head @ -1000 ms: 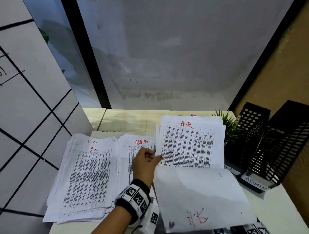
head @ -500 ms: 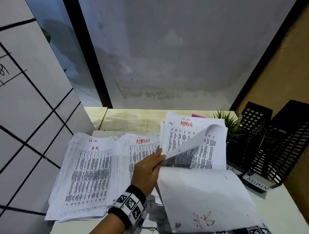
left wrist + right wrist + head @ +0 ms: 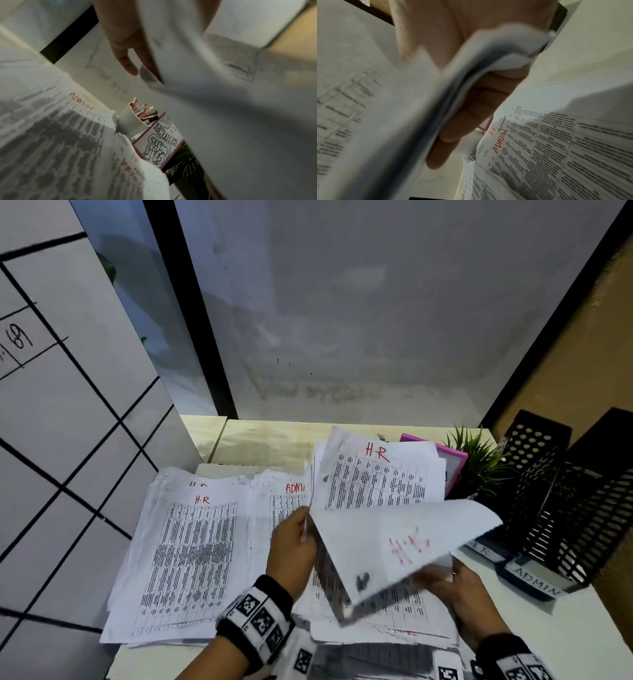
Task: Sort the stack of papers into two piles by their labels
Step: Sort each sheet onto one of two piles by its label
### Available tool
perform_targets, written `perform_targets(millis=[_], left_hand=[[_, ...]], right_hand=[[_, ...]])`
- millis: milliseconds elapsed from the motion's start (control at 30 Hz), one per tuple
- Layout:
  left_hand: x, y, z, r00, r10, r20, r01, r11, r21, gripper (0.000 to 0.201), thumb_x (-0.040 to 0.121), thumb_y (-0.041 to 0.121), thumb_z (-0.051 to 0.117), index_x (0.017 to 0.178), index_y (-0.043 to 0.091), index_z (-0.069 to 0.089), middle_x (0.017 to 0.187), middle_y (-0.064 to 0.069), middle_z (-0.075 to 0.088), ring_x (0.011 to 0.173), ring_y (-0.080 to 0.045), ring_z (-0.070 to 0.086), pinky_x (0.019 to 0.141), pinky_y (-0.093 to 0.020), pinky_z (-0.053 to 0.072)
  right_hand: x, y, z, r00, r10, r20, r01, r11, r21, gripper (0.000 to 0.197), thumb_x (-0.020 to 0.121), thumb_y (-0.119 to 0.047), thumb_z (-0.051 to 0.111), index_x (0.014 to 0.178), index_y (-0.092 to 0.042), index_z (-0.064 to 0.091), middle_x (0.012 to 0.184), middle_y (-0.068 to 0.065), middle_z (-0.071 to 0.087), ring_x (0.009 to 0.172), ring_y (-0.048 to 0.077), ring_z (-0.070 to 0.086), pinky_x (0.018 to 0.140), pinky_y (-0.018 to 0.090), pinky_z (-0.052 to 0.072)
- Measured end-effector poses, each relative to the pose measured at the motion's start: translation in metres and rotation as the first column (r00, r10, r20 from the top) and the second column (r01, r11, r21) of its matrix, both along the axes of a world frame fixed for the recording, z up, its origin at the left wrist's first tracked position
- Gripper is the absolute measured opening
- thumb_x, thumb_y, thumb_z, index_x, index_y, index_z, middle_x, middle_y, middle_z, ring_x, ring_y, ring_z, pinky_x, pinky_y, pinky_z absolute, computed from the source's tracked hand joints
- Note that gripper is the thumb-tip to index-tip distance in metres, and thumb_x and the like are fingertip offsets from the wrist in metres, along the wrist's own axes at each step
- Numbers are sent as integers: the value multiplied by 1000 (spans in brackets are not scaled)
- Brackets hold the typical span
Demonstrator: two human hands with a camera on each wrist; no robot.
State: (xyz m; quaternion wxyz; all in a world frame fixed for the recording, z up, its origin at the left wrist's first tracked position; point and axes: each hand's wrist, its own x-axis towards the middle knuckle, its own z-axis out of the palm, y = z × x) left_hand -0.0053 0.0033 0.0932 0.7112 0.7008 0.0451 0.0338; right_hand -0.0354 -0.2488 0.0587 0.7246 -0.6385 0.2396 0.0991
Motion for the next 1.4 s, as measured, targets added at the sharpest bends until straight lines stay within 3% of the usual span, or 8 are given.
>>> perform_targets(millis=[167, 333, 533, 733, 867, 1033, 1200, 1400], left_hand=[[14, 33, 4, 965, 231, -120, -247, 960, -134, 34, 86, 4, 67, 98, 26, 44, 96, -12, 65, 81, -25, 65, 67, -44, 54], [21, 121, -1, 878, 473, 70, -469, 823, 319, 29, 78, 5, 74, 76, 15, 46, 84, -2, 60, 77, -21, 56, 61, -26, 43], [17, 220, -40, 856, 512, -64, -373, 699, 610, 10, 79, 9, 74, 87, 13, 69, 99, -7, 68, 93, -27, 62, 87, -38, 50], [16, 248, -73, 849, 479, -223, -147, 619, 772, 29, 82, -7, 58, 106, 4, 68, 119, -19, 62, 105, -37, 60, 92, -41, 47], [25, 220, -59, 824, 539, -177, -219, 589, 778, 46, 85, -5, 54, 130, 2, 52, 133, -23, 51, 111, -41, 55, 95, -43, 43], [35, 133, -38, 961, 271, -61, -165, 734, 659, 39, 90, 14, 62, 128, 14, 52, 130, -4, 55, 112, -25, 57, 93, -39, 48], [31, 43, -14, 987, 68, -148, -8, 928, 373, 20, 82, 27, 74, 96, 16, 65, 95, 2, 68, 82, -12, 64, 65, -20, 50], [27, -5, -17, 952, 104, -287, -61, 986, 156, 29, 68, 14, 85, 87, 12, 63, 84, -7, 65, 77, -22, 65, 75, -34, 59]], right_hand=[[-1, -7, -2, 1000, -17, 21, 14, 994, 111, 50, 62, -3, 72, 111, 2, 63, 102, 25, 72, 88, 42, 70, 77, 54, 57], [-4, -27, -9, 992, -122, 11, 121, 990, 73, 51, 66, -3, 68, 116, 1, 62, 105, 25, 71, 88, 43, 70, 71, 50, 59], [-4, -30, -8, 986, -166, -3, 166, 982, 92, 57, 64, -6, 71, 120, -1, 60, 111, 27, 68, 100, 51, 64, 78, 62, 53], [-2, -22, -6, 994, -105, 5, 104, 991, 88, 47, 67, 1, 68, 114, 0, 63, 103, 26, 71, 88, 46, 69, 70, 53, 59], [-2, -21, -8, 997, -78, -7, 79, 996, 49, 48, 65, -1, 71, 113, 3, 62, 104, 28, 70, 90, 49, 67, 77, 56, 56], [-4, -16, -7, 999, -51, 17, 51, 998, 45, 60, 52, -8, 79, 110, 2, 63, 100, 25, 72, 83, 43, 70, 71, 51, 58], [-5, -16, -4, 999, -30, 39, 28, 999, 47, 46, 64, 2, 71, 110, 3, 64, 102, 26, 72, 92, 48, 68, 87, 58, 52], [-9, -16, 1, 998, -32, 52, 29, 998, 49, 40, 69, 6, 69, 109, 2, 64, 102, 24, 72, 92, 46, 69, 89, 61, 50]])
